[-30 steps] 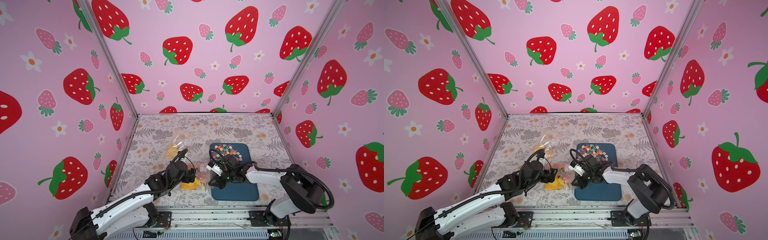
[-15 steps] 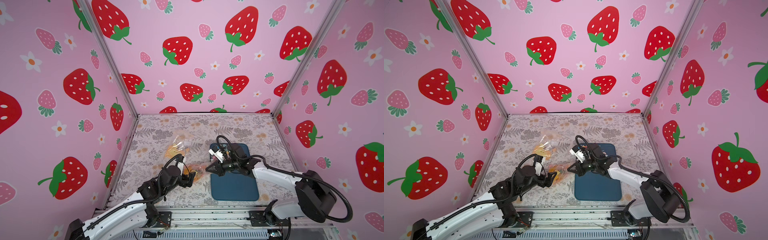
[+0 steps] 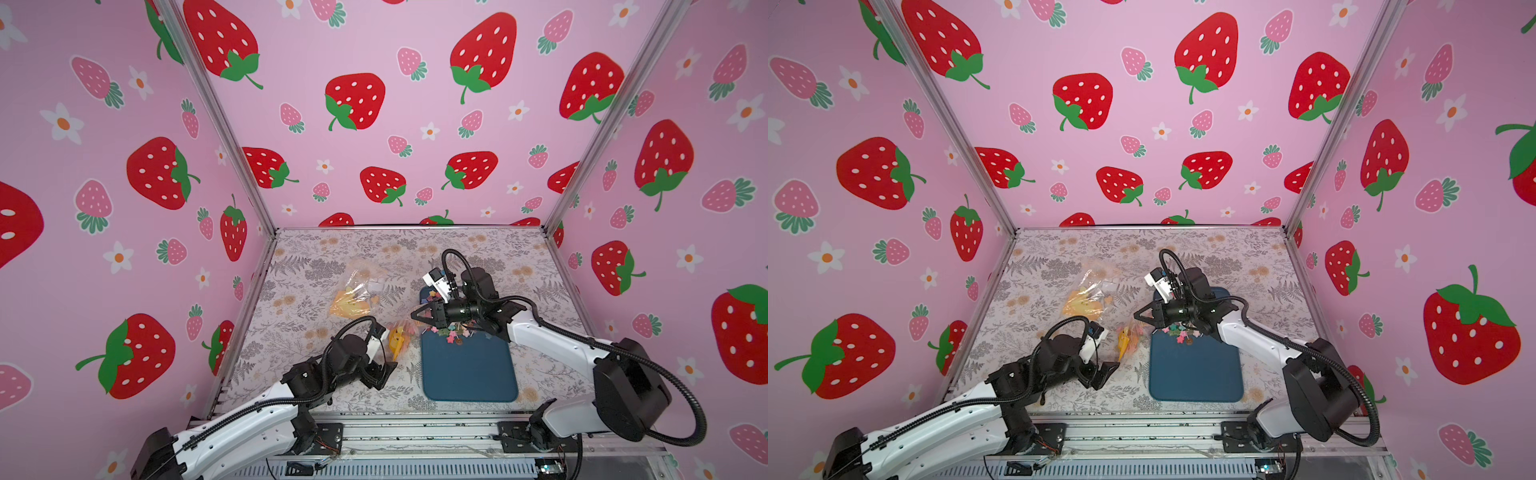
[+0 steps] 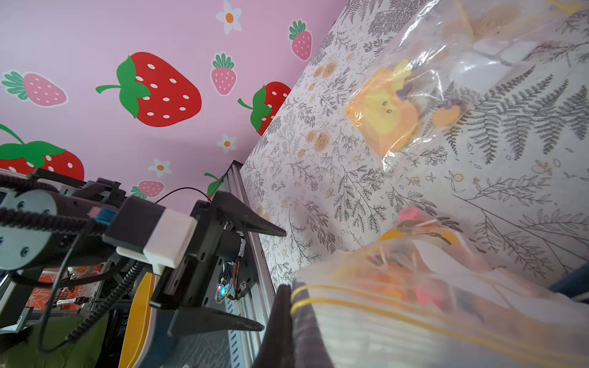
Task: Pour candies out of the ziploc bag
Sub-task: Pick up the ziploc bag from the center of the board.
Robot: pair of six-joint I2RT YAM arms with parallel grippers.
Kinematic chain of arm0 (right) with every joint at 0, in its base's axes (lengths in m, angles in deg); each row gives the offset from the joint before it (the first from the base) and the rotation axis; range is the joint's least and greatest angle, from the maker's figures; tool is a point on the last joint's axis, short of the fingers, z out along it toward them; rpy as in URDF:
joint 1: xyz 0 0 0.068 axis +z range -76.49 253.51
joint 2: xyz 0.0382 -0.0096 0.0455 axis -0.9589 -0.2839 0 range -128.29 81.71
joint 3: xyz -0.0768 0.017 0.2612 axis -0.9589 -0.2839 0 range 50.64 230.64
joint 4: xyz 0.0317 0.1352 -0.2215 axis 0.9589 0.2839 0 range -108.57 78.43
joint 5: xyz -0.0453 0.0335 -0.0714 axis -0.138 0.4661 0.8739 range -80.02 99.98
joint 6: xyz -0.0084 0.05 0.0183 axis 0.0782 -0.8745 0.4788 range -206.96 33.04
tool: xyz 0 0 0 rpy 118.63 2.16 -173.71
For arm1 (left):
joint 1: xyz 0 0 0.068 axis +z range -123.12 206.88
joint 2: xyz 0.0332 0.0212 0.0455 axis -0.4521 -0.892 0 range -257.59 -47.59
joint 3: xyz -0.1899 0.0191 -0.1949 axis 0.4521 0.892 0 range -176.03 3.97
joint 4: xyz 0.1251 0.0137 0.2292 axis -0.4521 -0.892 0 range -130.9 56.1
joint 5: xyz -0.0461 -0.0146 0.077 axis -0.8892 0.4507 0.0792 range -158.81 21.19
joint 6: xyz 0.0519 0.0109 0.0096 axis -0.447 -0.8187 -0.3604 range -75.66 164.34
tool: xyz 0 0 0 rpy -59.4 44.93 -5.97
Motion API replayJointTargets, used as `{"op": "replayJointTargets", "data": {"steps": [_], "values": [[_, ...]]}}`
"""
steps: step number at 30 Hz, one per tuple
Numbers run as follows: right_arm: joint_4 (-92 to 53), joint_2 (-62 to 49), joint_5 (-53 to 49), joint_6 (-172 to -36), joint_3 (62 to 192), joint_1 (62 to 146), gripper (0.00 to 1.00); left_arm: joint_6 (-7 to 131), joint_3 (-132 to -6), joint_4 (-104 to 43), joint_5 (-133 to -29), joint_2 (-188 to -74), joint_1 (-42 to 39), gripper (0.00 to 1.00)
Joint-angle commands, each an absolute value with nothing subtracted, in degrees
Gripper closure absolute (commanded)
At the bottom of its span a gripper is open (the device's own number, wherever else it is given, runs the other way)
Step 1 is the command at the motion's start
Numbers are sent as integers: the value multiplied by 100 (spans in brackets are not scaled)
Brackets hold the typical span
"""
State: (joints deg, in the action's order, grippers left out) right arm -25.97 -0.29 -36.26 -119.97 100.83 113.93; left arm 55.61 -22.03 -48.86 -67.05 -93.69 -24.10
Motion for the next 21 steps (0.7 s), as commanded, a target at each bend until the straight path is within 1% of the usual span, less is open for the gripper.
{"op": "replayJointTargets", "data": {"steps": [1, 5, 9, 12, 17, 21], "values": [[-2719, 52, -3785, -12079, 10208, 11282, 100, 5493, -2521, -4934, -6557, -9701, -2658, 13], [-2700, 154, -3831, -12029, 10144, 11176, 100, 5602, -2444, -4624, -6216, -10197, -2964, 18], [-2683, 159, -3912, -11999, 10092, 11153, 100, 5767, -2233, -4348, -5623, -10387, -2999, 24], [-2715, 171, -3924, -12000, 10041, 11154, 100, 5735, -2090, -4144, -5396, -10292, -2992, 24], [-2762, 155, -3924, -12006, 10004, 11154, 100, 5512, -2021, -3889, -5563, -10409, -2906, 34], [-2798, 155, -3916, -12033, 9986, 11155, 100, 5396, -2038, -3676, -5719, -10679, -2786, 37]]}}
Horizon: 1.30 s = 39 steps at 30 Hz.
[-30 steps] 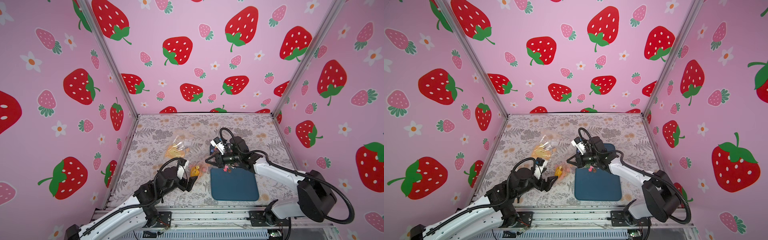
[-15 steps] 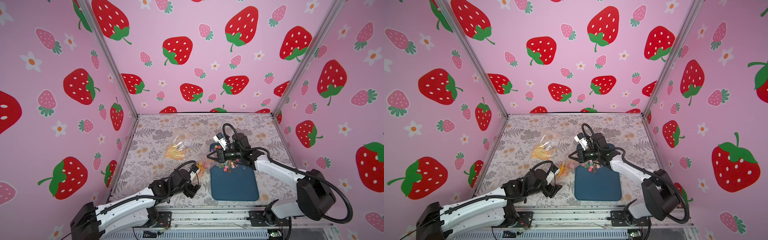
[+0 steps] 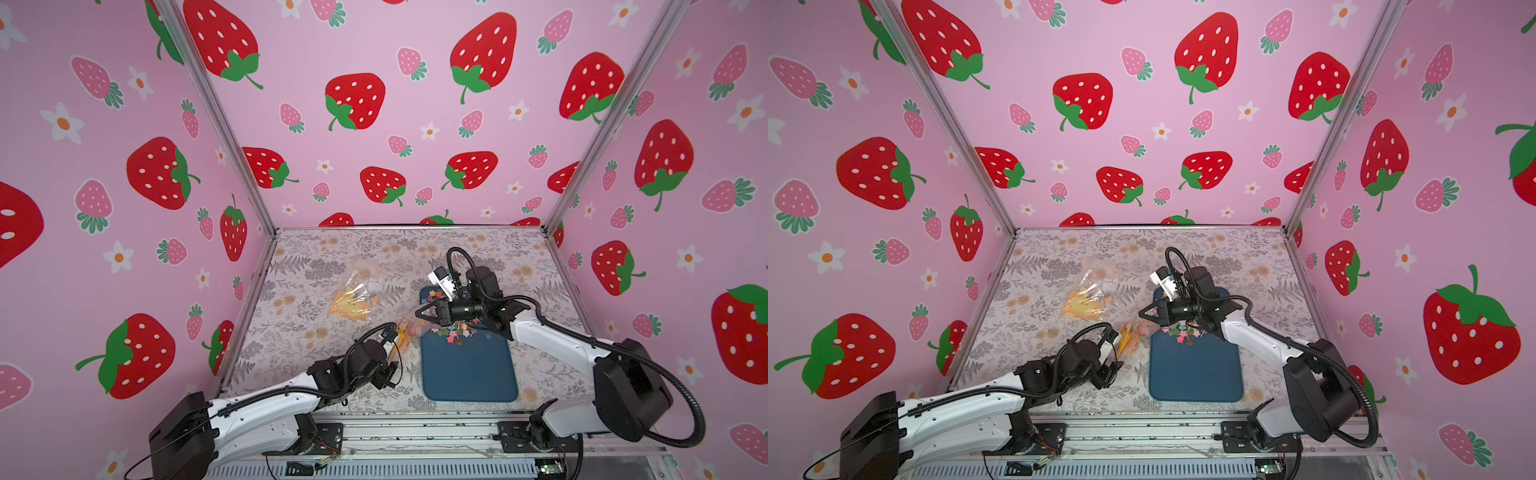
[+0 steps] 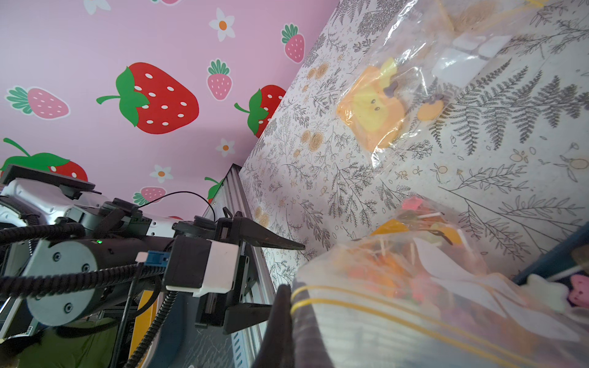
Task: Pour candies out of the ziploc bag
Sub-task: Pick up the ziploc bag from the center of the board.
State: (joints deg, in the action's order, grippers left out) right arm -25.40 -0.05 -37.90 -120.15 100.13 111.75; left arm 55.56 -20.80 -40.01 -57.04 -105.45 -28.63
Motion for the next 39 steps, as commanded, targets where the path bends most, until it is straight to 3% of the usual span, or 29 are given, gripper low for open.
{"op": "replayJointTargets", "data": {"steps": [1, 10, 18, 23, 34, 39], "values": [[-2806, 163, -3924, -12028, 9985, 11153, 100, 5362, -2029, -3611, -5734, -10735, -2747, 38], [-2859, 199, -3904, -12070, 9936, 11155, 100, 5346, -2080, -3074, -6218, -11220, -2288, 62], [-2873, 173, -3877, -12034, 9945, 11155, 100, 5405, -2212, -2989, -6705, -11561, -2278, 59], [-2881, 155, -3867, -12009, 9933, 11156, 100, 5457, -2242, -3189, -6541, -11447, -2275, 70], [-2973, 85, -3888, -12010, 9898, 11154, 100, 5547, -2169, -3487, -6344, -11037, -2277, 72], [-2947, 76, -3886, -11989, 9919, 11152, 100, 5569, -2283, -3444, -6634, -11323, -2270, 60]]}}
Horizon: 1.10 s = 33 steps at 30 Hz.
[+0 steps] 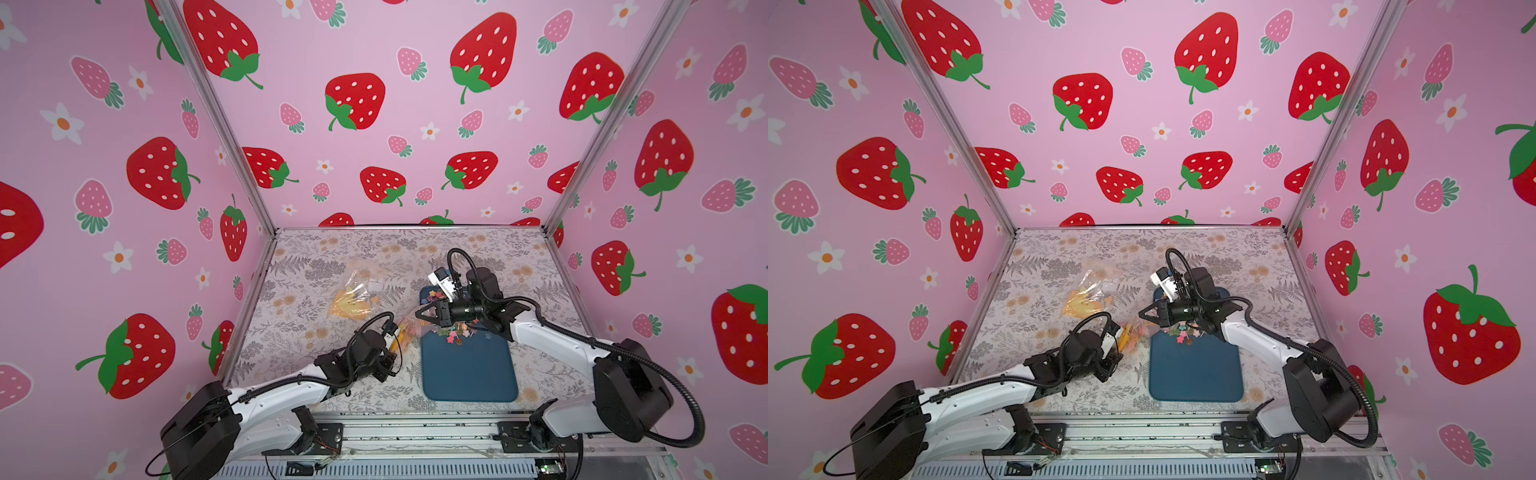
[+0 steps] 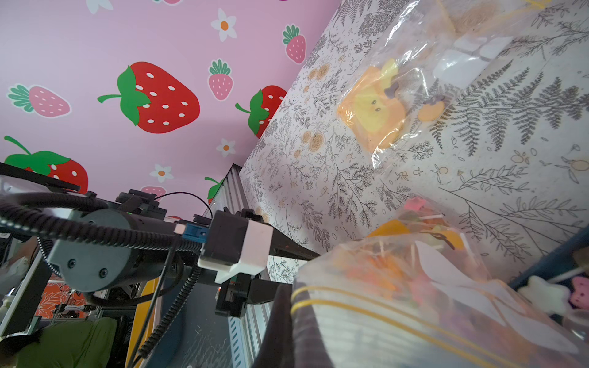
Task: Pour candies out of the ziploc bag
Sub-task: 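Pick up the ziploc bag from the center of the board, then pour the candies out of the ziploc bag onto the tray.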
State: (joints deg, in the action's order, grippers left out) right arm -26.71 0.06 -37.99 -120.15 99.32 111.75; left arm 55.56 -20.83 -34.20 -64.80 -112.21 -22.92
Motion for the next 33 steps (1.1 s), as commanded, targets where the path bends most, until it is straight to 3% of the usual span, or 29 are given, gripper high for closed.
{"op": "replayJointTargets", "data": {"steps": [1, 6, 10, 12, 18, 26, 33], "values": [[-2954, 68, -3880, -11999, 9926, 11151, 100, 5568, -2291, -3443, -6645, -11349, -2273, 60], [-2965, 76, -3876, -12009, 9916, 11155, 100, 5611, -2306, -3528, -6513, -11345, -2277, 84], [-2972, 65, -3869, -11999, 9891, 11156, 100, 5652, -2311, -3617, -6425, -11224, -2276, 91], [-2982, 51, -3869, -11999, 9889, 11153, 100, 5662, -2315, -3653, -6416, -11184, -2271, 100], [-2934, 56, -3863, -11955, 9880, 11155, 100, 5507, -2487, -3992, -6450, -10968, -2273, 100], [-2426, 297, -3520, -11466, 9669, 11139, 100, 4553, -3900, -5551, -6361, -10471, -2277, 100], [-2169, 656, -3146, -11227, 9249, 11059, 100, 4141, -4749, -5882, -6476, -10799, -2278, 100]]}}
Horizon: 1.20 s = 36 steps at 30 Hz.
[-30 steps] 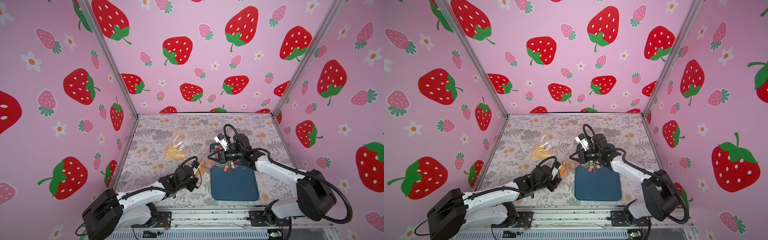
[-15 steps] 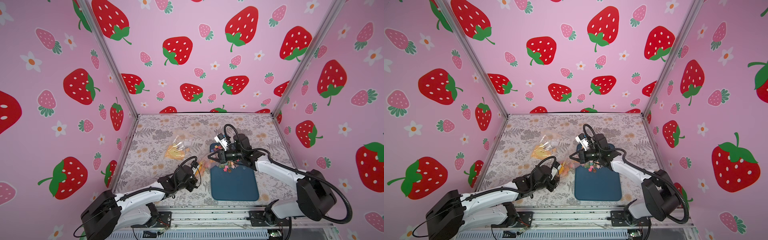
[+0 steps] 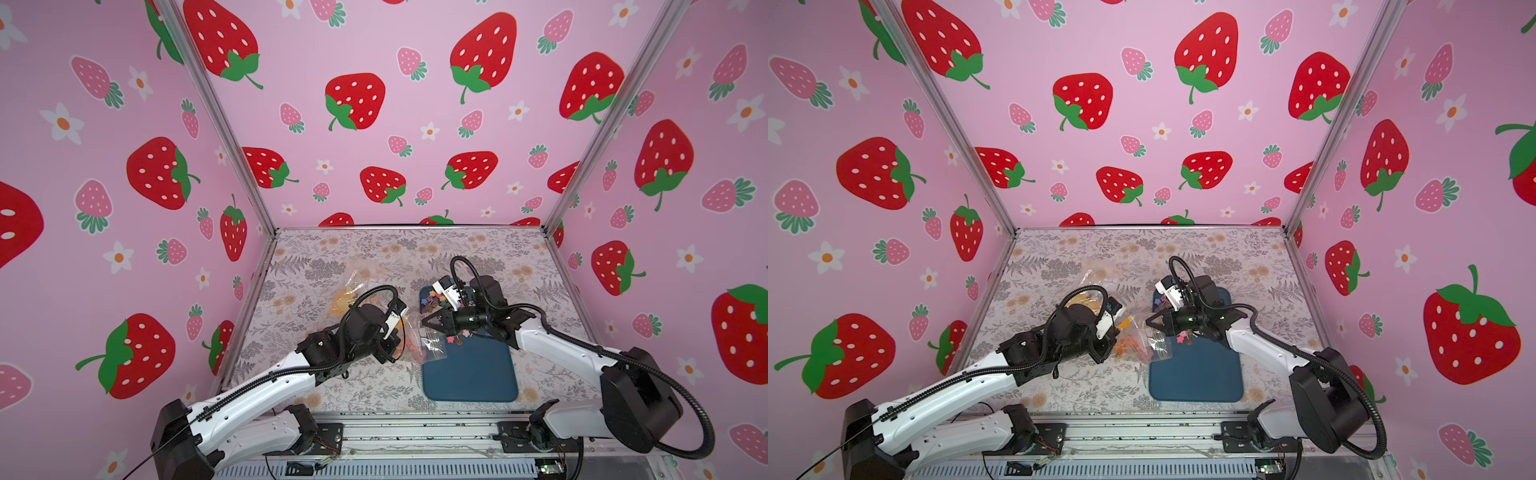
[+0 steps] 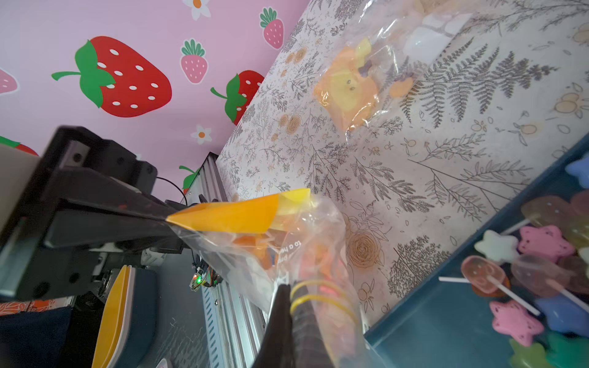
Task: Pour candies out of the ziploc bag
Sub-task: 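Pour the candies out of the ziploc bag onto the tray.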
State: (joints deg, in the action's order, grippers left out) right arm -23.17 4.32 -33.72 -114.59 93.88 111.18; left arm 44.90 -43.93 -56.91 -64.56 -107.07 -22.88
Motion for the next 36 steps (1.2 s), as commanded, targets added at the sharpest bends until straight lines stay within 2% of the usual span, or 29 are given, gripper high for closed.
{"op": "replayJointTargets", "data": {"steps": [1, 14, 24, 36], "values": [[-2135, 725, -3104, -11205, 9170, 11041, 100, 4114, -4828, -5883, -6490, -10854, -2277, 100], [-2046, 1489, -2752, -11170, 8413, 10658, 100, 3900, -5921, -6138, -6767, -11508, -2442, 100], [-1992, 1595, -2536, -11103, 8258, 10489, 100, 3786, -6726, -6240, -6766, -12129, -2854, 100], [-1929, 1808, -2378, -11007, 8139, 10405, 100, 3508, -7610, -6580, -6786, -12779, -2983, 100]]}}
